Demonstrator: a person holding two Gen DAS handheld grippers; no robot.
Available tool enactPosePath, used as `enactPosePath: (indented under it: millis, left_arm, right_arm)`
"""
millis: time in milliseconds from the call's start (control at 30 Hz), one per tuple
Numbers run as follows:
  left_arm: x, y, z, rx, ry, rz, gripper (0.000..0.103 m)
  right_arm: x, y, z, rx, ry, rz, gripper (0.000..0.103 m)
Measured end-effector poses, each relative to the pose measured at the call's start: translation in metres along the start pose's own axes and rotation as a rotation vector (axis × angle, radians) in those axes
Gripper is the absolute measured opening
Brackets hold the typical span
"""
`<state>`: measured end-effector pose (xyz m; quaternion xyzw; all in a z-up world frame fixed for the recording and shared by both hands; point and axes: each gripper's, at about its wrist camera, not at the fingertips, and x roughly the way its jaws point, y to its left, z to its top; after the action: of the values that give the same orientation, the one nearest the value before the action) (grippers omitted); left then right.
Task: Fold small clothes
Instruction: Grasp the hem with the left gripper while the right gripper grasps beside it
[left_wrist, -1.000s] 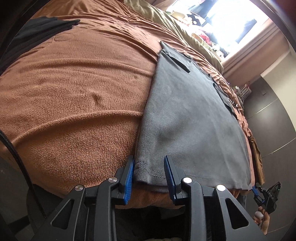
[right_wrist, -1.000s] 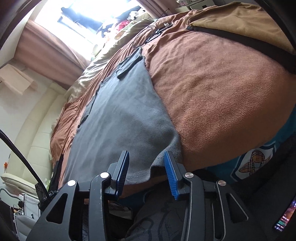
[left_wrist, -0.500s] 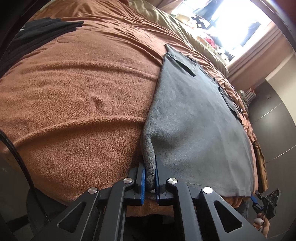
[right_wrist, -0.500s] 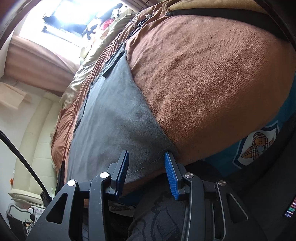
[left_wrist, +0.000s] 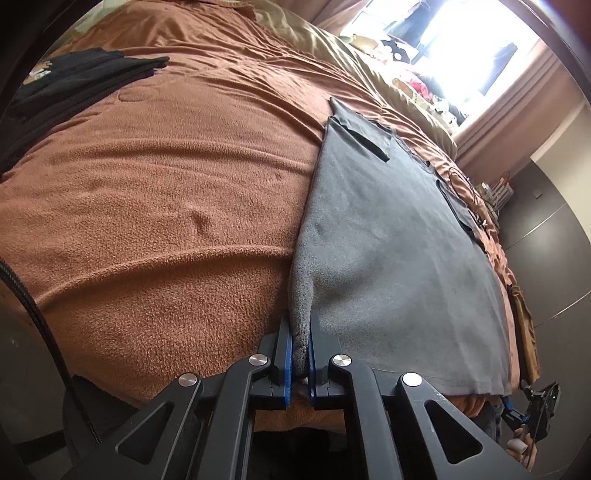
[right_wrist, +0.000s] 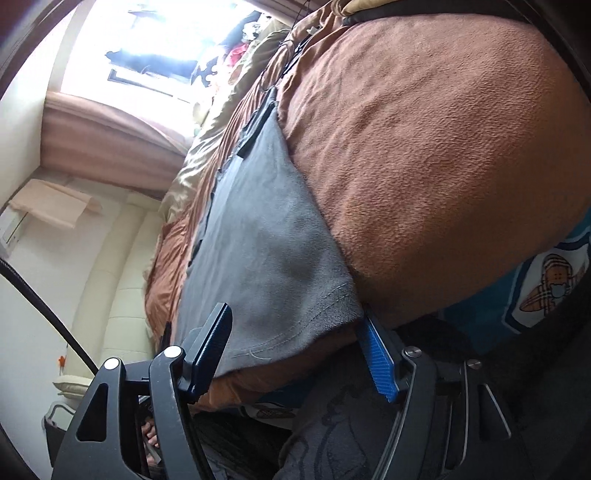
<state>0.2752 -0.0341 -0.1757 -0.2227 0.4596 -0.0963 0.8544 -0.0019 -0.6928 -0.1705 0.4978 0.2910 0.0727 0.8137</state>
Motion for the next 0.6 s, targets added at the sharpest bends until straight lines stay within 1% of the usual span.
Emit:
enactPosePath:
  millis: [67, 100, 200, 333, 367, 433, 467, 500, 533, 600]
  left_arm:
    - [-0.003, -0.002, 0.002, 0.003, -0.015, -0.004, 0.006]
    - [-0.004, -0.003, 0.004, -0.001, -0.018, -0.009, 0.006]
    - [-0.002, -0.003, 0.007, -0.01, -0.01, -0.01, 0.006]
    - [-0.001, -0.002, 0.008, -0.008, -0.001, -0.003, 0.006]
    - [0.0, -0.001, 0.008, -0.009, 0.003, -0.003, 0.006]
    - [0.003, 0.0, 0.007, -0.016, 0.008, -0.001, 0.006]
    - [0.004, 0.001, 0.007, -0.021, 0.011, -0.001, 0.006]
    - [0.004, 0.001, 0.007, -0.024, 0.012, 0.0, 0.006]
    - [0.004, 0.001, 0.007, -0.027, 0.011, 0.002, 0.006]
    - [0.0, -0.001, 0.008, -0.033, 0.003, -0.002, 0.005]
  right_arm:
    - [-0.003, 0.003, -0.001, -0.012, -0.013, 0.044, 0.063]
    - [-0.005, 0.004, -0.001, -0.016, -0.02, 0.063, 0.059]
    - [-0.007, 0.002, 0.002, -0.005, -0.047, 0.084, 0.058]
    - [0.006, -0.004, 0.004, 0.016, -0.048, 0.014, 0.057]
    - [0.01, -0.005, 0.004, 0.026, -0.045, 0.005, 0.055]
    - [0.015, -0.003, 0.005, 0.037, -0.045, -0.022, 0.04]
    - [0.017, -0.002, 0.005, 0.04, -0.044, -0.033, 0.036]
    - [0.018, 0.002, 0.006, 0.042, -0.043, -0.043, 0.025]
    - [0.019, 0.005, 0.007, 0.041, -0.042, -0.052, 0.011]
    - [0.017, 0.01, 0.009, 0.044, -0.049, -0.061, 0.003]
